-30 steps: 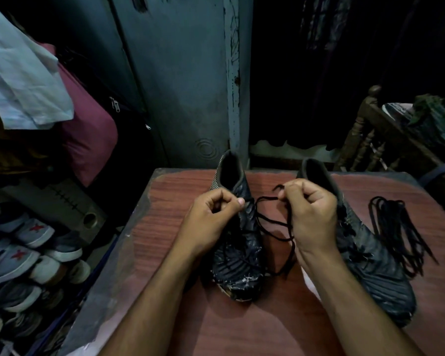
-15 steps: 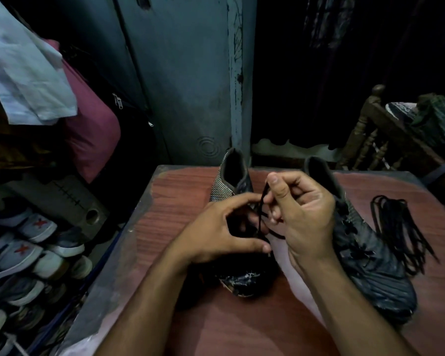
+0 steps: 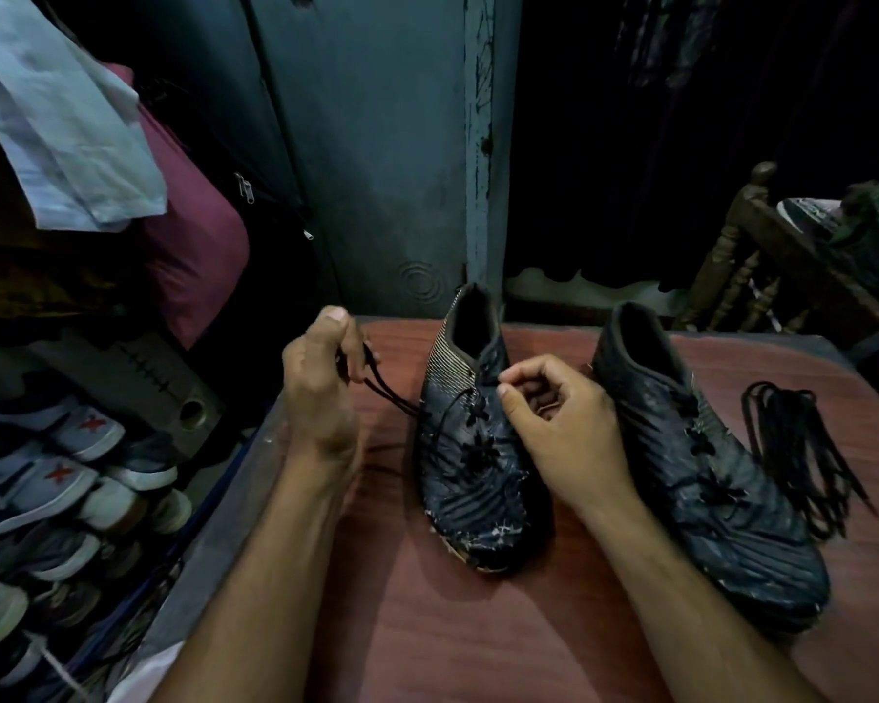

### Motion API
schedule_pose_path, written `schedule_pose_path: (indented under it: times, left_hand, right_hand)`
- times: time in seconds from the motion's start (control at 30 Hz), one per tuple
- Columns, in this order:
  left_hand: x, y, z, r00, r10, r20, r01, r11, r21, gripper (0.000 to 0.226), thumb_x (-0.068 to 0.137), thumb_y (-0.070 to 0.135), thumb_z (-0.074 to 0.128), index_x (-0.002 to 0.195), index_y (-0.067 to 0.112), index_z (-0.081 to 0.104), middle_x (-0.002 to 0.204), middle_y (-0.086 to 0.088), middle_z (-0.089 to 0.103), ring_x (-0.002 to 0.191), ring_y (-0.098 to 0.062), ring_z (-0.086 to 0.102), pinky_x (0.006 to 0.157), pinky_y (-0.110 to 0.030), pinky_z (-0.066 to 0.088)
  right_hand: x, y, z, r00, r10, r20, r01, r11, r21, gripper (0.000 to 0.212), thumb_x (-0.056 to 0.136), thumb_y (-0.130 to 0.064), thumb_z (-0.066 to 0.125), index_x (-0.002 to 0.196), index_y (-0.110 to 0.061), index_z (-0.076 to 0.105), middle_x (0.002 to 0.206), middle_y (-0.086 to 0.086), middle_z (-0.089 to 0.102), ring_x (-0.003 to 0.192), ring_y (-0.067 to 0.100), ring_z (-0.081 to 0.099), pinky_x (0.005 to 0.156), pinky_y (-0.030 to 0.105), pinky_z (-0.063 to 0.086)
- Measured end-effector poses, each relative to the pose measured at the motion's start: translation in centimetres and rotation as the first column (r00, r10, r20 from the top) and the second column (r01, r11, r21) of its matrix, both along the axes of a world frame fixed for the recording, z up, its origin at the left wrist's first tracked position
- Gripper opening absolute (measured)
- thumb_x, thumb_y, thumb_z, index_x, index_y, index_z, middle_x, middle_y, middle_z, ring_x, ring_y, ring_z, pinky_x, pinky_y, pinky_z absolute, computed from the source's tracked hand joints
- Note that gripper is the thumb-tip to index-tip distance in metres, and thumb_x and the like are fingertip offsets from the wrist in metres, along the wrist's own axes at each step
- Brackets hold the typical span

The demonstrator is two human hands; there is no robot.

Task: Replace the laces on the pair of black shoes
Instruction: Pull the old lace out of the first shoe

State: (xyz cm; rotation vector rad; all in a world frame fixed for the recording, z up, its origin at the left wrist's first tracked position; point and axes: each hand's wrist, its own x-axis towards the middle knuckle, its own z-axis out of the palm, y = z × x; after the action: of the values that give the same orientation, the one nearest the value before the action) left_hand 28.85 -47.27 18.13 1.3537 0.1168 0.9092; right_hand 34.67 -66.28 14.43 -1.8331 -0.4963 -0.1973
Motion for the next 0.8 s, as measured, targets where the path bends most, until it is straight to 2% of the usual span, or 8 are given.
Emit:
schedule_pose_path:
  times: [0.1, 0.23, 0.33, 0.43, 0.53, 0.6, 0.73, 0.8]
  left_hand:
    - [0.4, -0.3, -0.4, 0.995, 0.078, -0.063, -0.073, 0.994, 0.077, 0.027, 0.087, 0.038, 0.056, 0.069, 0.019, 0.048, 0.062, -0.006, 0.043, 0.059, -0.023, 0.047, 0.064, -0.037, 0.043]
    - [0.7, -1.0, -1.6, 0.952, 0.12, -0.283, 0.018, 0.897, 0.441, 0.02, 0.09, 0.029, 0.072, 0.097, 0.024, 0.054, 0.064, 0.005, 0.049, 0.052, -0.011, 0.049, 0.053, -0.027, 0.041]
    - [0.6, -1.2, -2.1, 0.925, 0.214, -0.314, 0.112, 0.636, 0.764, 0.017, 0.083, 0.036, 0.076, 0.096, 0.029, 0.067, 0.084, 0.015, 0.048, 0.079, -0.001, 0.049, 0.071, -0.005, 0.032]
    - [0.8, -0.9, -2.5, 0.939, 0.238, -0.249, 0.11, 0.476, 0.873, 0.04, 0.076, 0.051, 0.071, 0.111, 0.031, 0.072, 0.123, 0.004, 0.048, 0.116, -0.013, 0.045, 0.1, -0.004, 0.02]
    - [0.9, -1.1, -2.8, 0.941, 0.122, -0.317, 0.238, 0.43, 0.871, 0.06, 0.075, 0.062, 0.071, 0.126, 0.031, 0.067, 0.135, 0.005, 0.05, 0.125, -0.014, 0.048, 0.106, -0.016, 0.03]
    - [1.1, -1.2, -3.1, 0.918, 0.081, -0.389, 0.323, 0.419, 0.849, 0.059, 0.076, 0.056, 0.07, 0.129, 0.031, 0.065, 0.134, 0.009, 0.052, 0.125, -0.012, 0.049, 0.106, -0.013, 0.03]
    - [1.4, -1.4, -3.3, 0.926, 0.068, -0.372, 0.291, 0.5, 0.816, 0.036, 0.074, 0.014, 0.063, 0.106, 0.024, 0.075, 0.123, 0.008, 0.061, 0.115, -0.004, 0.055, 0.101, -0.006, 0.032]
    - [1.4, -1.2, -3.3, 0.929, 0.104, -0.354, 0.244, 0.549, 0.8, 0.033, 0.072, 0.003, 0.059, 0.091, 0.024, 0.076, 0.107, 0.011, 0.065, 0.099, 0.0, 0.057, 0.088, -0.006, 0.039]
  right_hand:
    - [0.0, -0.1, -0.2, 0.998, 0.057, 0.033, -0.051, 0.986, -0.159, 0.017, 0.083, -0.02, 0.08, 0.087, -0.032, 0.068, 0.081, -0.009, 0.061, 0.072, 0.007, 0.056, 0.068, 0.017, 0.045]
    - [0.3, -0.4, -0.5, 0.992, 0.094, 0.09, -0.066, 0.961, -0.268, 0.022, 0.084, -0.021, 0.08, 0.094, -0.037, 0.069, 0.086, -0.013, 0.052, 0.08, 0.003, 0.055, 0.072, 0.011, 0.041]
    - [0.5, -0.6, -0.5, 0.988, 0.095, 0.118, -0.057, 0.954, -0.294, 0.02, 0.088, -0.021, 0.077, 0.102, -0.034, 0.072, 0.093, -0.013, 0.055, 0.087, 0.002, 0.057, 0.082, 0.023, 0.048]
    - [0.7, -0.9, -0.3, 0.983, 0.092, 0.158, -0.032, 0.938, -0.345, 0.02, 0.091, -0.021, 0.074, 0.11, -0.029, 0.074, 0.098, -0.011, 0.055, 0.095, 0.007, 0.058, 0.089, 0.033, 0.052]
    - [0.7, -0.9, -0.2, 0.975, 0.091, 0.203, -0.005, 0.921, -0.39, 0.022, 0.092, -0.021, 0.072, 0.113, -0.026, 0.074, 0.098, -0.009, 0.053, 0.099, 0.014, 0.057, 0.091, 0.041, 0.052]
    - [0.5, -0.8, -0.1, 0.966, 0.095, 0.242, 0.017, 0.906, -0.423, 0.022, 0.093, -0.02, 0.071, 0.114, -0.025, 0.073, 0.097, -0.01, 0.051, 0.098, 0.015, 0.054, 0.091, 0.042, 0.051]
    - [0.4, -0.9, 0.0, 0.962, 0.094, 0.257, 0.029, 0.899, -0.438, 0.019, 0.092, -0.023, 0.071, 0.111, -0.027, 0.074, 0.094, -0.012, 0.048, 0.097, 0.013, 0.05, 0.091, 0.038, 0.049]
    - [0.5, -0.8, -0.1, 0.968, 0.094, 0.234, 0.016, 0.903, -0.429, 0.02, 0.09, -0.026, 0.074, 0.109, -0.029, 0.075, 0.093, -0.013, 0.048, 0.097, 0.013, 0.051, 0.092, 0.039, 0.049]
